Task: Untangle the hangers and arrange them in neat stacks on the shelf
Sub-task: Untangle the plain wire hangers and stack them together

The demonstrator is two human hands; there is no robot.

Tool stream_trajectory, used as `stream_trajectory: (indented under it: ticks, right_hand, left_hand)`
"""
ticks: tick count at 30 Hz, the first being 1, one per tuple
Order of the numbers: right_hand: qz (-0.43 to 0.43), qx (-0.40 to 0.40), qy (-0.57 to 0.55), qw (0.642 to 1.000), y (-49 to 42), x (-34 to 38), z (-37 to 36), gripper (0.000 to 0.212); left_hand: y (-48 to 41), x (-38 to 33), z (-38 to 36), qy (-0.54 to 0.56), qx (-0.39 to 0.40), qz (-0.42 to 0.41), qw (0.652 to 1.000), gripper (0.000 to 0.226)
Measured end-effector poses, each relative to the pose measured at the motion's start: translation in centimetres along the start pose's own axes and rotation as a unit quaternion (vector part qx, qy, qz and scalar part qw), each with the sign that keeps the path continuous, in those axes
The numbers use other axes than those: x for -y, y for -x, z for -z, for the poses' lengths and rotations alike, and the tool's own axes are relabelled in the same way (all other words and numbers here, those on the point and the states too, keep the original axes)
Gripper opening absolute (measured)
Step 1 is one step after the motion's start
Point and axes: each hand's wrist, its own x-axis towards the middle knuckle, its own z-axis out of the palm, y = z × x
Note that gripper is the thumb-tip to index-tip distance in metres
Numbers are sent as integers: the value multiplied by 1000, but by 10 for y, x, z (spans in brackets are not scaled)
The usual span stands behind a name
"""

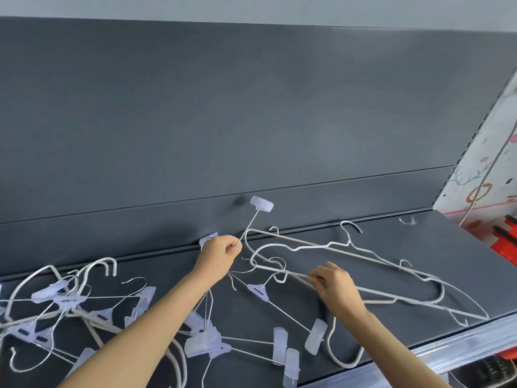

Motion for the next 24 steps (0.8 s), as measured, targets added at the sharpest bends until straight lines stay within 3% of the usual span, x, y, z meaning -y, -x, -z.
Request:
stream_trajectory:
  ticks: [5, 8, 12, 17, 20, 24]
  right_hand:
    - [-7, 5, -21, 1000, -1, 6, -6, 13]
    - [-3, -7, -31, 999, -6, 12, -3, 13]
    - [-19, -34, -26, 999, -10, 6, 5, 10]
    - [-26, -38, -30, 998, -10, 4, 5, 9]
    - [-28, -46, -32, 998, -11, 8, 4, 11]
    - [-25, -39, -42, 998, -12, 12, 2, 11]
  left_hand:
    - [1, -22, 0, 83, 44, -23, 995, 21]
    - [0, -20, -4, 11, 38, -48, 998, 23]
    - [-1, 2, 4, -135, 82, 0, 987, 23]
    - [2, 6, 5, -108, 135, 30, 984, 21]
    - [3, -1, 4, -150, 151, 21, 977, 33]
    - [4, -7, 4, -147, 123, -15, 981, 26]
